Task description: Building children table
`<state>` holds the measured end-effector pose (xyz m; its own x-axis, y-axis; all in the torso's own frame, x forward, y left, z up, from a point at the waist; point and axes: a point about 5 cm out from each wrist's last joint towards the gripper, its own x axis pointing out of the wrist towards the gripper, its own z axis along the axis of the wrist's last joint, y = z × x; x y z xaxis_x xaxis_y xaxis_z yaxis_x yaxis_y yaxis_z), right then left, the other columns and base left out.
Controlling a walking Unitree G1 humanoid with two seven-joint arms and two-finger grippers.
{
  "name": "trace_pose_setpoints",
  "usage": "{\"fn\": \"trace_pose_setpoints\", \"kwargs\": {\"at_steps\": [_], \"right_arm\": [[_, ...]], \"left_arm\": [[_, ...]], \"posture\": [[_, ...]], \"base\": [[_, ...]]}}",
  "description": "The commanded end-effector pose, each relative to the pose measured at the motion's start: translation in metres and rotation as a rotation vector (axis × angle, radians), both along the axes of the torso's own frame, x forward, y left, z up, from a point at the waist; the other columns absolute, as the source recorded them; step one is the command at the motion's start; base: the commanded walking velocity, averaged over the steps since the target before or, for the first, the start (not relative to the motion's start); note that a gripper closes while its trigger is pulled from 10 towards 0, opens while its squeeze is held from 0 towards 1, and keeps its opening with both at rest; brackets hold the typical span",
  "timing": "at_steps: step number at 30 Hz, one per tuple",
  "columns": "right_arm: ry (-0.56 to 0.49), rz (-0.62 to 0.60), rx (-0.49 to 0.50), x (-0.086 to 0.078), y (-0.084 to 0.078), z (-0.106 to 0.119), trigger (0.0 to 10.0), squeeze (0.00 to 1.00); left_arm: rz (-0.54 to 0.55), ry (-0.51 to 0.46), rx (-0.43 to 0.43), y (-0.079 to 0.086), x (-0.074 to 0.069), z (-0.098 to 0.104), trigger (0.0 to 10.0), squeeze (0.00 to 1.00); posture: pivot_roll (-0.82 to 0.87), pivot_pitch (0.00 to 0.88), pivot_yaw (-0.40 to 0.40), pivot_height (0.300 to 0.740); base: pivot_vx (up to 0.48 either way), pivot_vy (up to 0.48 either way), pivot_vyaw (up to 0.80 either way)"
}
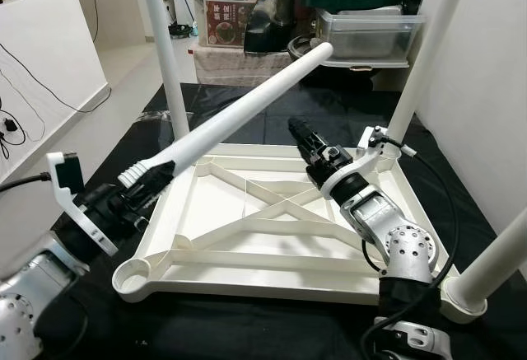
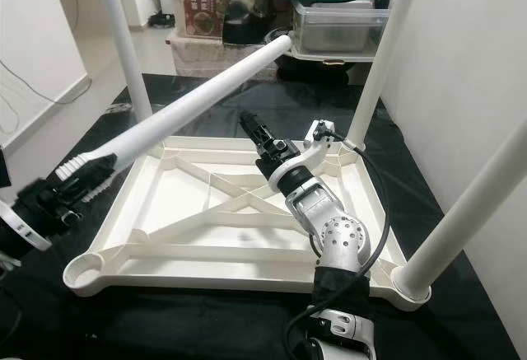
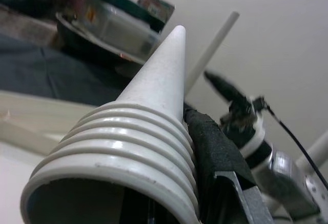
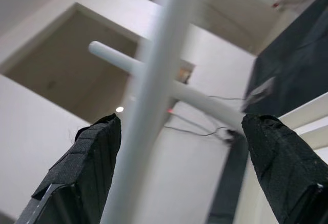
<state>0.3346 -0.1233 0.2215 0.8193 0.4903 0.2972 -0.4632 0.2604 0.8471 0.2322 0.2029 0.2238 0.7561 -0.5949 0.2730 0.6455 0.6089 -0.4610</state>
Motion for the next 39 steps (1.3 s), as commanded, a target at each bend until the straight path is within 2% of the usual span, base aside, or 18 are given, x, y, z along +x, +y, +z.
{"fn": "trace_pose_setpoints", "kwargs": {"at_steps": [1,5,14,18,21,25,30,34,35,39], "right_arm": [[-0.002,0.034,0.044,-0.002,0.001,0.001,10.0,0.0],[-0.01,0.111,0.158,-0.004,-0.003,0.008,10.0,0.0],[-0.016,0.216,0.12,-0.012,0.009,0.006,10.0,0.0],[0.011,0.198,0.091,-0.011,0.01,0.001,10.0,0.0],[0.015,0.105,0.086,-0.002,-0.002,0.004,10.0,0.0],[0.028,0.061,0.082,0.002,-0.009,0.004,10.0,0.0],[0.05,0.016,0.07,0.006,-0.016,0.0,10.0,0.0],[0.063,0.049,0.054,0.001,-0.008,-0.005,10.0,0.0],[0.068,0.07,0.059,-0.002,-0.002,-0.008,10.0,0.0],[0.076,0.095,0.065,-0.005,0.004,-0.01,10.0,0.0]], "left_arm": [[-0.03,-0.008,-0.01,-0.006,-0.003,-0.002,10.0,0.0],[-0.061,0.054,-0.009,-0.014,-0.008,-0.016,10.0,0.0],[-0.133,0.076,0.003,-0.027,-0.013,-0.021,10.0,0.0],[-0.147,0.057,0.013,-0.032,-0.014,-0.019,10.0,0.0],[-0.06,0.059,0.047,-0.022,-0.008,-0.021,10.0,0.0],[-0.009,0.05,0.071,-0.015,-0.004,-0.02,10.0,0.0],[0.052,0.0,0.11,-0.005,0.002,-0.01,10.0,0.0],[0.029,-0.03,0.122,-0.009,0.004,-0.004,10.0,0.0],[-0.01,-0.034,0.126,-0.019,0.003,-0.005,10.0,0.0],[-0.062,-0.031,0.118,-0.03,0.001,-0.008,10.0,0.0]], "posture": [[0.1,0.01,-0.078,0.74],[0.09,0.016,-0.078,0.74],[0.09,0.018,-0.082,0.74],[0.09,0.011,-0.081,0.74],[0.09,0.003,-0.081,0.74],[0.09,0.001,-0.081,0.74],[0.09,0.0,-0.079,0.74],[0.09,0.0,-0.077,0.74],[0.09,0.0,-0.074,0.74],[0.09,0.0,-0.074,0.74]], "base": [[0.0,0.0,0.0],[0.0,0.0,0.0],[0.0,0.0,0.0],[0.0,0.0,0.0],[0.0,0.0,0.0],[0.0,0.0,0.0],[0.0,0.0,0.0],[0.0,0.0,0.0],[0.0,0.0,0.0],[0.0,0.0,0.0]]}}
